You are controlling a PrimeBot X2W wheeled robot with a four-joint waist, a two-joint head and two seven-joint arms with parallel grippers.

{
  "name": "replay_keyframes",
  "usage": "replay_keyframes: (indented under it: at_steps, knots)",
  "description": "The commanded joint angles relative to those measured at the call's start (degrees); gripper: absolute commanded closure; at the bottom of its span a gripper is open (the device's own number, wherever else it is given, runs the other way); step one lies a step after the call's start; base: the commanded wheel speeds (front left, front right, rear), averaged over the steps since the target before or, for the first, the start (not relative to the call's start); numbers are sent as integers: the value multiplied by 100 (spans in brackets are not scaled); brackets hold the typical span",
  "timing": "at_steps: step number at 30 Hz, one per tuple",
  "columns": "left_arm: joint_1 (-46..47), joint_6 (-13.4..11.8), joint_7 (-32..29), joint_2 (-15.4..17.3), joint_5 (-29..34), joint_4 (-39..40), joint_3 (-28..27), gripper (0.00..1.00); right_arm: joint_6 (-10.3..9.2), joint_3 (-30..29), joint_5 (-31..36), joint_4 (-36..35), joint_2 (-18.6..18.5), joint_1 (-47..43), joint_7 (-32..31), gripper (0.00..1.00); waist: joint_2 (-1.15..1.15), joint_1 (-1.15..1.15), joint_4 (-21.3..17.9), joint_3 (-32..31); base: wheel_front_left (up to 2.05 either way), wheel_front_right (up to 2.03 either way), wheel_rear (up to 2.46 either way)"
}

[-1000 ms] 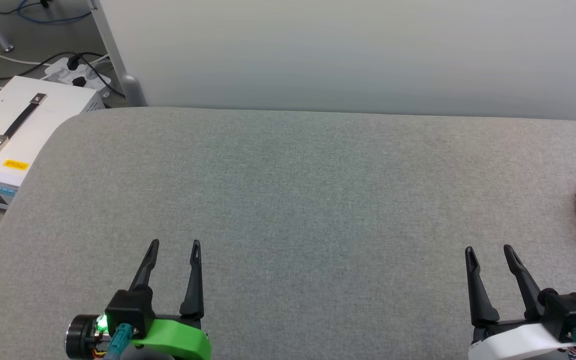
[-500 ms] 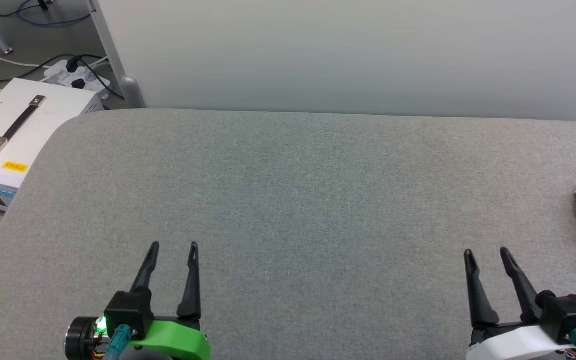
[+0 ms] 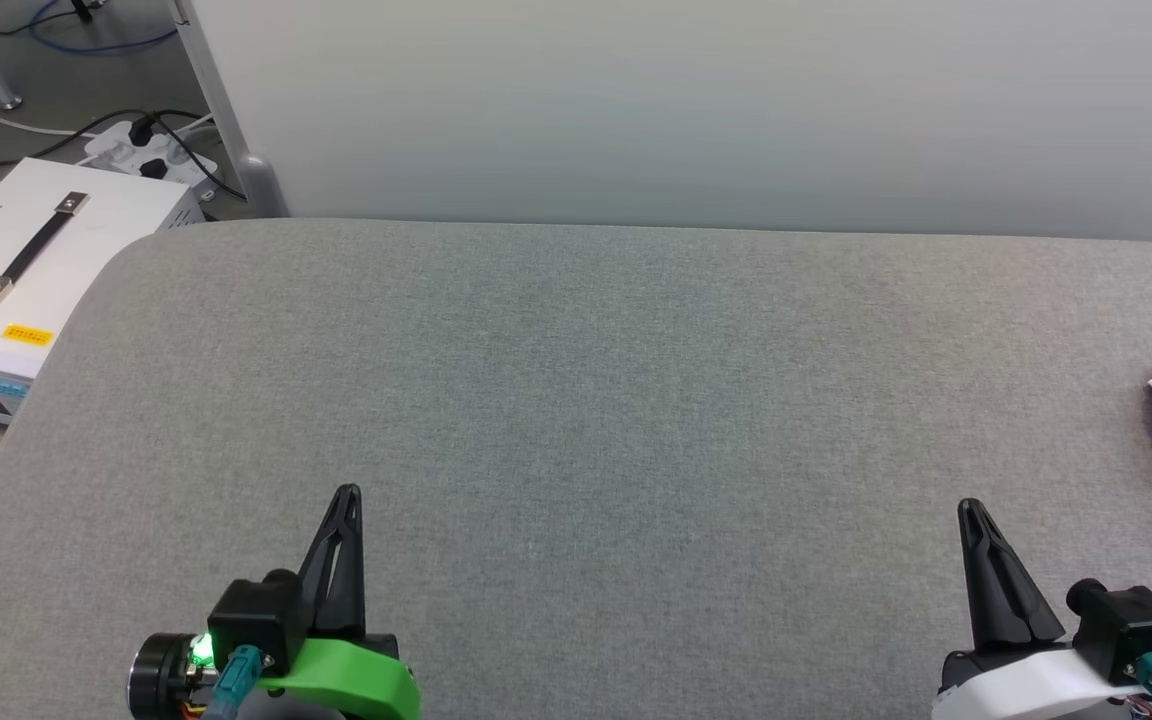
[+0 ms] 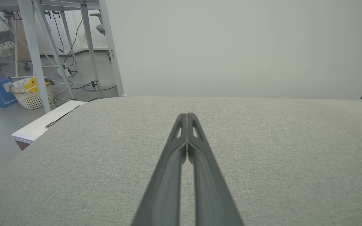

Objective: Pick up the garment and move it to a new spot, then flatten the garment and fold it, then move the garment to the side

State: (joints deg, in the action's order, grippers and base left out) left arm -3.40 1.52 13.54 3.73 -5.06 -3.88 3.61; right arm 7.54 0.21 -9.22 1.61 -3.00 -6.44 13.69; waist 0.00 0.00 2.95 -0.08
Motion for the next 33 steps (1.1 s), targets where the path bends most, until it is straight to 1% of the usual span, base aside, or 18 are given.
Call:
replay_keyframes:
  at_steps: [1, 33]
  knots:
    - [29, -13, -31, -8, 44, 24, -15, 100, 0, -2, 37, -13, 1, 56, -41, 100, 0, 0, -4, 0, 0, 0, 0]
    - [127, -57, -447, -32, 189, 138, -124, 100, -2, -8, 315, -59, 5, 241, -458, 100, 0, 0, -95, 2, 0, 0, 0]
